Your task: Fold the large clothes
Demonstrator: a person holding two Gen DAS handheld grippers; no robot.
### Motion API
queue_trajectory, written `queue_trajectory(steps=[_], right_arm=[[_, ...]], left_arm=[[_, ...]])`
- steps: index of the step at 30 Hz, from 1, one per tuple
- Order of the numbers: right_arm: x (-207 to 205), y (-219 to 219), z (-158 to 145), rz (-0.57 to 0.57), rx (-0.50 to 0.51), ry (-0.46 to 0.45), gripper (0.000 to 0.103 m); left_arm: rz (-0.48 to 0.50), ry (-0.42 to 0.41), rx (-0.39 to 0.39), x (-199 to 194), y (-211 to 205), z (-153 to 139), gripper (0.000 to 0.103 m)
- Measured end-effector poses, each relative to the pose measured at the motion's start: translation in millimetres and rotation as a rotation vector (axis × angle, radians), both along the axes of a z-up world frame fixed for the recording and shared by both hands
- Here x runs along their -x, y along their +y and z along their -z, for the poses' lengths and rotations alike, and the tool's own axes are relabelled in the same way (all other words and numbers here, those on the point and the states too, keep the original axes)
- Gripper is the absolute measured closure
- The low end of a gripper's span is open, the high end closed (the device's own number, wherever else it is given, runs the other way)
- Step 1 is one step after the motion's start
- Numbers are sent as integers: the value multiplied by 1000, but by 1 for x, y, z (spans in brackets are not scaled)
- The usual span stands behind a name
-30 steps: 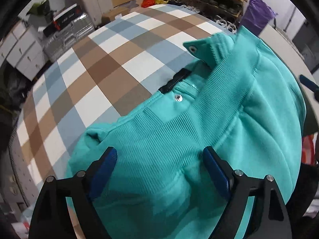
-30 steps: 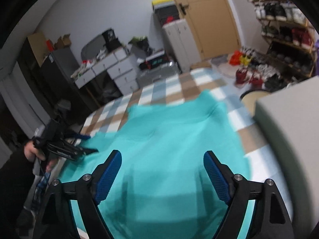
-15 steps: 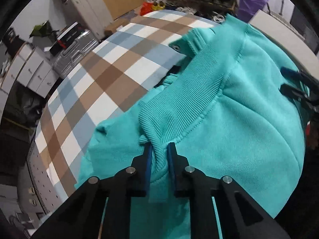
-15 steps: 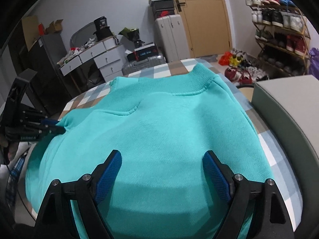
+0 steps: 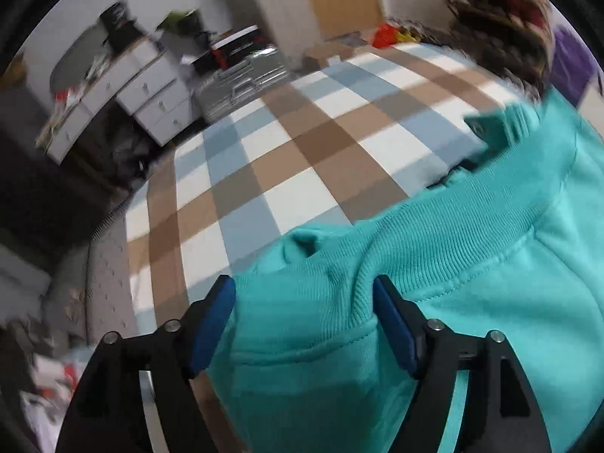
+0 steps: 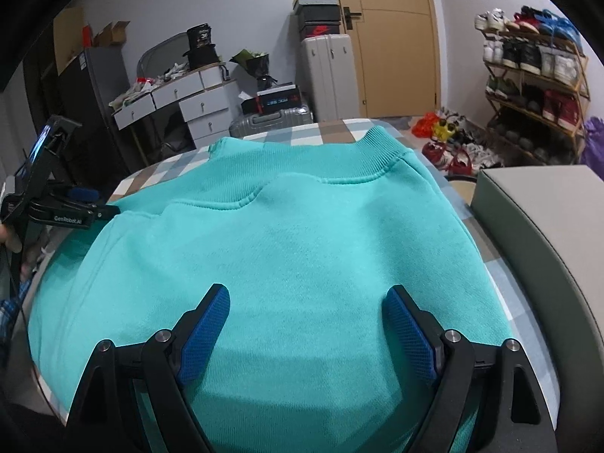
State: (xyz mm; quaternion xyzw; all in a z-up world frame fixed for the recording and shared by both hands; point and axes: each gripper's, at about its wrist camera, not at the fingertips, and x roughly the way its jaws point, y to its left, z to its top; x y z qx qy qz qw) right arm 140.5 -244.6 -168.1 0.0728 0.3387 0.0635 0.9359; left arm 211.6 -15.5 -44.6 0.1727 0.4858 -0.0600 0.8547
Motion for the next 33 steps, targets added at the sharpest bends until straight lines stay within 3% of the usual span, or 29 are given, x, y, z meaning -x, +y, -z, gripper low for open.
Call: queue_trajectory(steps=[4,7,10,11,13,14,15,18,21,25,27,29,31,33], right_arm=[[1,-9,-25,0,-33,-4,18],[-7,-4,-55,-87,-56,6,17],[-24,26,-64,-262,-47,121,18],[-31,42,-58,-282,19,162,18],[-47,61,-34,-277,151,270,18],[-59,69,-9,-282,205,359,18],[-65,71,6,-280,231,393,18],[-71,71,17,-274,231,372,17],[-72,71,15,-252,235,377,17],[-46,56,-19,-214,180,334,21],[-21,47,-37,-250,88,294,19],[6,53,-44,-302,57,270,19],[19,71,-33,-330,126,277,19],[19,89,-1,-308,243,339,19]], left_arm=[[-76,20,164,19,14,-35,31],[-7,-11,261,50,-2,-55,31],[110,61,316,81,-35,-45,31],[137,90,317,88,-45,-34,31],[134,150,248,91,-61,-1,31],[95,198,205,88,-64,25,29],[58,214,205,85,-62,41,29],[35,179,246,81,-56,51,27],[36,178,217,78,-60,50,26],[-25,157,256,93,-46,25,26],[-35,116,331,115,-36,11,26],[25,139,439,134,-33,8,26],[28,176,385,138,-38,27,26],[3,191,350,135,-38,51,25]])
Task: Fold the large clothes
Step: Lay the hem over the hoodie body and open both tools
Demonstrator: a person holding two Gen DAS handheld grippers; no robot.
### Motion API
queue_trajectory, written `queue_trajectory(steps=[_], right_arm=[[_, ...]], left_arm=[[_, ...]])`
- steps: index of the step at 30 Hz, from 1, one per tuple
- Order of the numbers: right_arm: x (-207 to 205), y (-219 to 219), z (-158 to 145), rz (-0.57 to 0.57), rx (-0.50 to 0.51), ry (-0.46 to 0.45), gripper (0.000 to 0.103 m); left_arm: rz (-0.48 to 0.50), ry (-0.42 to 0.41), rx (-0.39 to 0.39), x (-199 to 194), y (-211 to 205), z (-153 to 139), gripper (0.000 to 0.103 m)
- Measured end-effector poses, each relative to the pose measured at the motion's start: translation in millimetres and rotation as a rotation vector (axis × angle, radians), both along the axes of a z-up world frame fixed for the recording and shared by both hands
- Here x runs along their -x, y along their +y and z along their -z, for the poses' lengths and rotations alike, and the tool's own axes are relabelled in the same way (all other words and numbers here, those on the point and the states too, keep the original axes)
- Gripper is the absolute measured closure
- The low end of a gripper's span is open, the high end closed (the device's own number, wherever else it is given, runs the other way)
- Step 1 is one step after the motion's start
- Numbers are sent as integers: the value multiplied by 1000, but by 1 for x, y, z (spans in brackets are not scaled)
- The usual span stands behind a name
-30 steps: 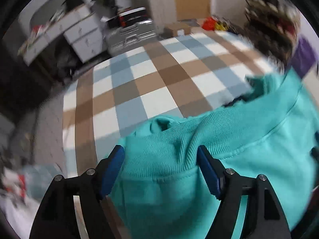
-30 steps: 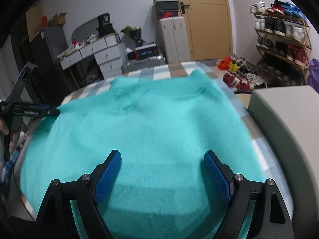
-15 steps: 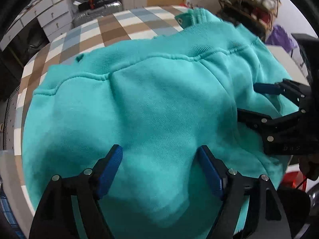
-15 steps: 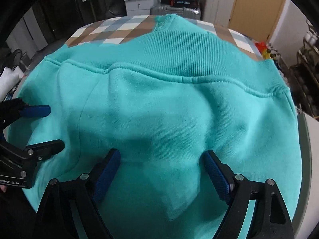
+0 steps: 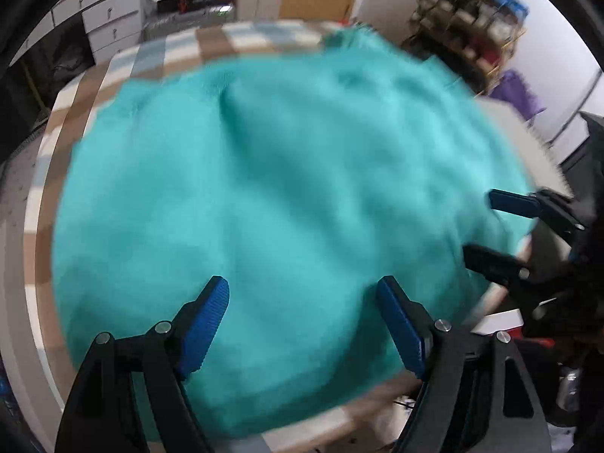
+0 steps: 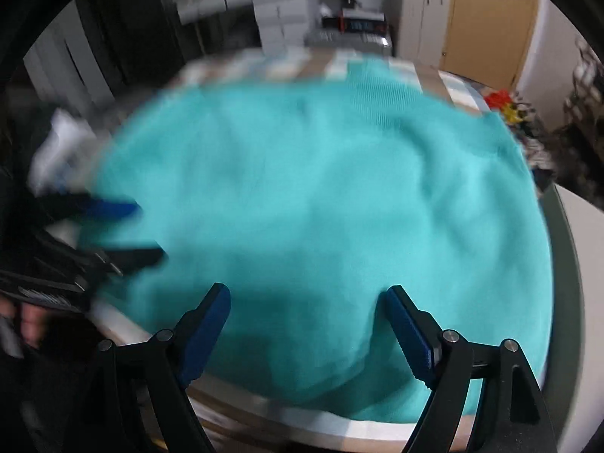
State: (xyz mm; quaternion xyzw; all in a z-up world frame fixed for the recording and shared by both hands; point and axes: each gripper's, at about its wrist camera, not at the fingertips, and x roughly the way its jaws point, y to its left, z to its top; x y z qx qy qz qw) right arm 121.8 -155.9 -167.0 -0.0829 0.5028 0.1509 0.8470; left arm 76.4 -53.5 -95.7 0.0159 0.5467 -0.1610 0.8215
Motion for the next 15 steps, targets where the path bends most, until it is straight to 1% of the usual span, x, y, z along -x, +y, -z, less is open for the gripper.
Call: queue_trajectory(steps=[1,2,4,6,7,8,9,10,11,13,14,15], right_arm=[[-3,1,16,17,16,32,17],[-4,-3,25,49,-40,21,17],[-11,-10,30,74,-77,24,13],[-14,-12,32,100,-95,27,12],[-12,-10,30,103,-87,19,12],[-12,-9,27,95,-77,18,12],[-12,-11,19,77,-73,24,12],[-11,-15,10,74,-72,15,17],[-9,-26,-5,95,-76,-31,19],[-11,-46,-22,136,-105,-91,17],[-14,-55,-24,156,-97,-90,17],[-22,-64,-19,186,-52,-68,17]], left_arm=[[-7,4,8,-1,2,6,26],[-8,-10,12,-1,3,9,25],[10,-22,-18,-1,-1,7,25],[23,-34,-33,-4,-1,8,24],[24,-41,-28,-5,0,9,24],[22,-49,-18,4,0,5,24],[23,-72,-1,7,2,3,24],[26,-86,4,11,6,1,24],[33,-99,0,14,9,-1,24],[32,-126,-15,16,15,-6,24],[24,-142,-30,17,19,-8,24],[13,-153,-33,17,23,-9,24]])
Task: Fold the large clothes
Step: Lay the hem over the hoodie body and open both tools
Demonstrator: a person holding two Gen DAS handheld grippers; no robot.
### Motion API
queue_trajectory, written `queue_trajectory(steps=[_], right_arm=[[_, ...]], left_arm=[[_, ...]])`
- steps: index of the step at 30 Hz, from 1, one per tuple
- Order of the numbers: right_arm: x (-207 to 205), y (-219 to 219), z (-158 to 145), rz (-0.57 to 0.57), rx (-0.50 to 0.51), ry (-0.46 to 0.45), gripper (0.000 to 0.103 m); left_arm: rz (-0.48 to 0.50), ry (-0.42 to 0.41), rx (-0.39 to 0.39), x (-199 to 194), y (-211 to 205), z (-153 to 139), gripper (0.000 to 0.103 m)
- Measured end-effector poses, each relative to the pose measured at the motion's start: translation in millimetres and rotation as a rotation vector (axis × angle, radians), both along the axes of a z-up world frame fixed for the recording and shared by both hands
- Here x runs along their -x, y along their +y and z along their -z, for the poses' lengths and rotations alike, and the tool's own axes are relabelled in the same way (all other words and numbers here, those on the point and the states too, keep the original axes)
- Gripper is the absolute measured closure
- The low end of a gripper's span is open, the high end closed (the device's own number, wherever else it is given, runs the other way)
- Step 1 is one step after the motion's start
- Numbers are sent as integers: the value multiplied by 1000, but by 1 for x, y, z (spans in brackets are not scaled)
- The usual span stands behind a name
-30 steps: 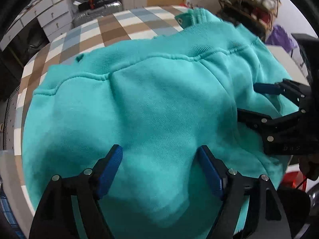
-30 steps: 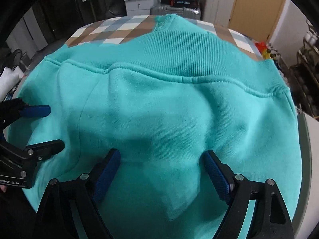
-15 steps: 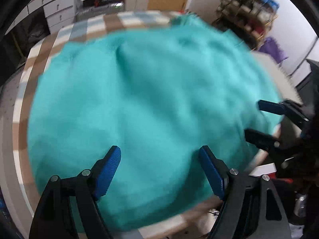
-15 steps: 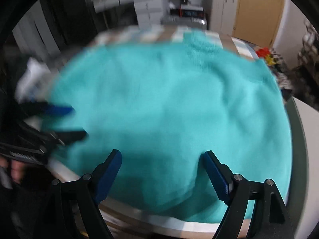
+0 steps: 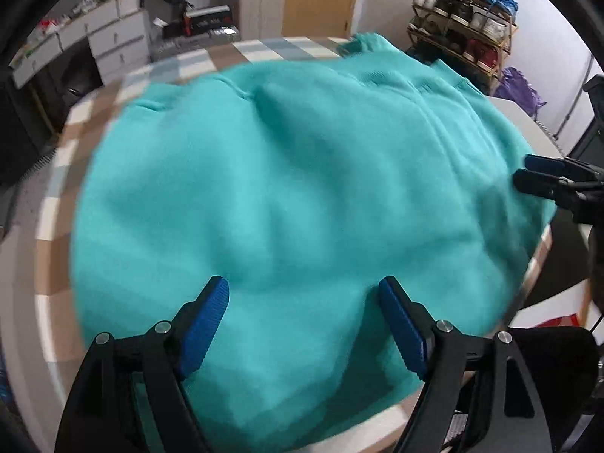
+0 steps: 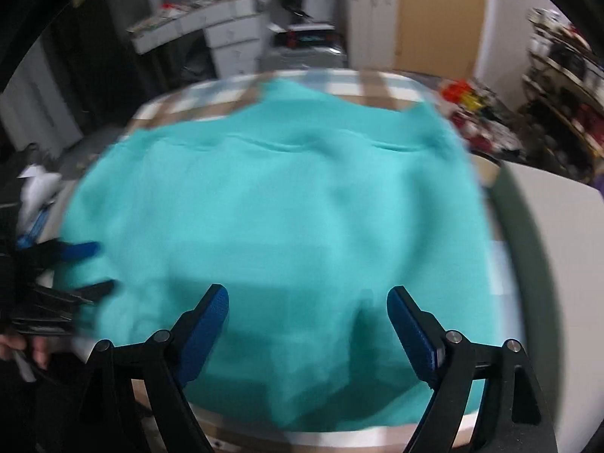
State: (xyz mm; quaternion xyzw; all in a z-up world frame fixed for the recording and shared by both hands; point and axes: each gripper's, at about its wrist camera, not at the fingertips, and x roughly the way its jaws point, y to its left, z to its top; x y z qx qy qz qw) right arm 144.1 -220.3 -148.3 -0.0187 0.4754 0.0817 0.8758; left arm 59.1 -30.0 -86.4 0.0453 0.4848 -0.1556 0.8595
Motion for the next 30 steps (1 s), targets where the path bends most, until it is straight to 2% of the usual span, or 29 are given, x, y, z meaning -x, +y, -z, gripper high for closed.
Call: queue_trajectory(steps=[3,4,5,7,9,10,13,15,17,20,22,23,24,27,28,30], right_arm=[[-11,-14,37,16,72,80,16],[-11,-11,44,-8,106,62,15],[-8,1,49,-33,184,21,14],[-7,19,49,-19,278,33,15],[-17,33,38,-27,324,97,21],[-21,38,25,-55,292,96,31],[-34,52,-20,-99,206,-6,26],[-59,66,-33,-115,129,-19,24],[-88,73,-34,-118,87,2,24],[-138,76,-15,-57,105,34,24],[-155,77,19,-33,142,128,21],[-144,75,30,-40,166,145,18],[-142,83,32,-55,220,95,18],[-141,90,18,-49,252,148,22],[-139,91,8,-58,236,148,31],[-134,97,-22,-101,145,83,31]], left_arm=[[-18,29,54,-9,16,4,25],[-25,45,75,-12,20,7,25],[-28,53,80,-14,22,10,25],[-33,55,58,-17,20,10,25],[-53,41,49,-15,18,7,25],[-64,36,58,-13,19,4,25],[-109,18,115,-13,31,-2,25],[-143,19,173,-19,41,-4,25],[-167,41,218,-24,47,0,25],[-182,53,221,-28,45,4,25],[-177,49,201,-29,42,4,25],[-177,48,195,-28,42,4,25],[-179,48,192,-26,41,4,25],[-191,60,209,-25,45,3,25],[-198,66,222,-24,49,2,25],[-205,76,249,-22,56,-1,25]])
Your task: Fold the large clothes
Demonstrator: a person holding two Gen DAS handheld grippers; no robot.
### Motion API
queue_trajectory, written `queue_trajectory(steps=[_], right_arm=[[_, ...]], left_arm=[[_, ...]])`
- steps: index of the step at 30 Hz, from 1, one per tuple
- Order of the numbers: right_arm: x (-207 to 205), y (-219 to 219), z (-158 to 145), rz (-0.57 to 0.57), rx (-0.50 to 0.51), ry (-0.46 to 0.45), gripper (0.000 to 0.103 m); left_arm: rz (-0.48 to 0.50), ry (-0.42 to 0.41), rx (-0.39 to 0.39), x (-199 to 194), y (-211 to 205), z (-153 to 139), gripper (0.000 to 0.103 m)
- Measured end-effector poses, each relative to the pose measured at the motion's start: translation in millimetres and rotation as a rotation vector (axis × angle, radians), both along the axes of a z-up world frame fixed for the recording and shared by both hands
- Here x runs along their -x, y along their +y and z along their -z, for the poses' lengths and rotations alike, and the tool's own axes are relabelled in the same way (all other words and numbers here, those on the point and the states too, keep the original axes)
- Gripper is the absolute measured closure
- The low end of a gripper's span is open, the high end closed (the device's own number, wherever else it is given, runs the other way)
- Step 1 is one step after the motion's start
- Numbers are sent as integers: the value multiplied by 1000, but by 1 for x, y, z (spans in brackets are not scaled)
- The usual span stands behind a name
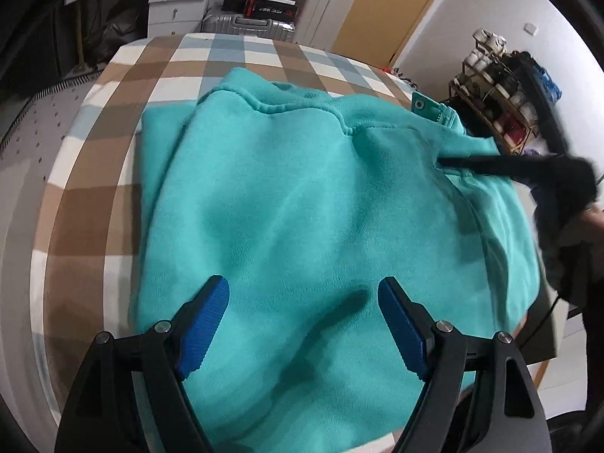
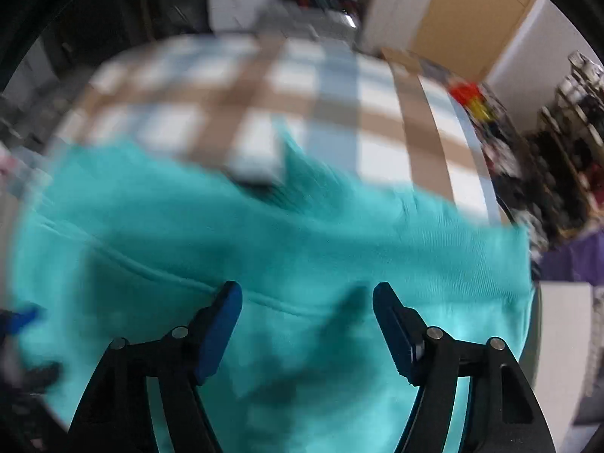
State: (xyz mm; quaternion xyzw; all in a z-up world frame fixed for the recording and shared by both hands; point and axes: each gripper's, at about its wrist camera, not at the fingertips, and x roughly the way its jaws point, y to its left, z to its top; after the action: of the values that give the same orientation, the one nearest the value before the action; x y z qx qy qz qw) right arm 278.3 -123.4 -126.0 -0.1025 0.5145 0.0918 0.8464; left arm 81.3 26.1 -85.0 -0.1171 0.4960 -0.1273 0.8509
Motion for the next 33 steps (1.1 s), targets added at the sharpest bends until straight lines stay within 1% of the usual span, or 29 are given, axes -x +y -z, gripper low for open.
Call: queue_trajectory(steps=[1,2,3,4,5,7,9,10,11,12,13,14,15,16,17,19,21,22,23,24,25,26,28,30,31,33], right_arm=[[1,8,-15,-38,-66,-31,26],[4,17,-27,-76,-121,-46,14],[3,34,-36,-133,-186,-48,9],[0,49,-38,-178,-208,-39,6],[-2,67,-38,-234,-210,-23,6],[-11,107,-30,-342,-166,12,7],[-25,135,-16,-387,-139,49,7],[-35,146,-4,-386,-122,80,10],[-40,153,5,-378,-120,109,19],[-46,158,14,-376,-128,153,25],[-51,163,24,-381,-129,205,42],[-50,166,27,-384,-112,210,59],[-46,172,23,-412,-93,189,67],[-41,175,20,-446,-98,179,94],[-36,180,14,-483,-113,172,101],[-25,189,2,-527,-92,111,101],[-20,198,-2,-534,-61,87,101],[-23,200,-1,-525,-65,89,101],[-24,202,-3,-517,-81,76,102],[-25,203,-6,-508,-91,43,102],[-29,202,-7,-487,-116,23,103],[-34,200,-7,-458,-166,16,103],[-42,201,-1,-410,-163,-10,103],[-49,201,15,-372,-114,47,103],[-48,195,17,-354,-100,49,101],[-39,170,5,-345,-151,9,99]], left_arm=[[-8,-2,21,2,5,-3,25],[-17,-3,45,4,10,-4,25],[-29,0,73,6,15,-6,25],[-38,4,101,7,20,-7,25],[-40,6,120,8,22,-7,25],[-44,12,163,9,30,-7,25],[-37,16,188,9,33,-6,25],[-33,17,189,9,32,-5,25],[-30,20,184,8,31,-5,25],[-23,23,173,7,29,-4,25],[-12,23,158,7,27,-4,25],[-6,23,150,7,26,-5,25],[-3,25,145,7,24,-5,25],[-2,28,143,6,24,-5,25],[-3,30,141,6,24,-5,25],[-1,35,133,4,24,-5,25],[-1,38,128,4,23,-6,25],[-4,37,128,4,23,-6,25],[-6,36,127,5,24,-6,25],[-6,33,124,6,23,-6,25],[-8,30,124,7,23,-7,25],[-9,29,125,8,24,-6,25],[-8,26,117,6,24,-6,25],[-7,23,110,6,23,-6,25],[-4,21,105,7,22,-5,25],[3,17,94,10,21,-6,25]])
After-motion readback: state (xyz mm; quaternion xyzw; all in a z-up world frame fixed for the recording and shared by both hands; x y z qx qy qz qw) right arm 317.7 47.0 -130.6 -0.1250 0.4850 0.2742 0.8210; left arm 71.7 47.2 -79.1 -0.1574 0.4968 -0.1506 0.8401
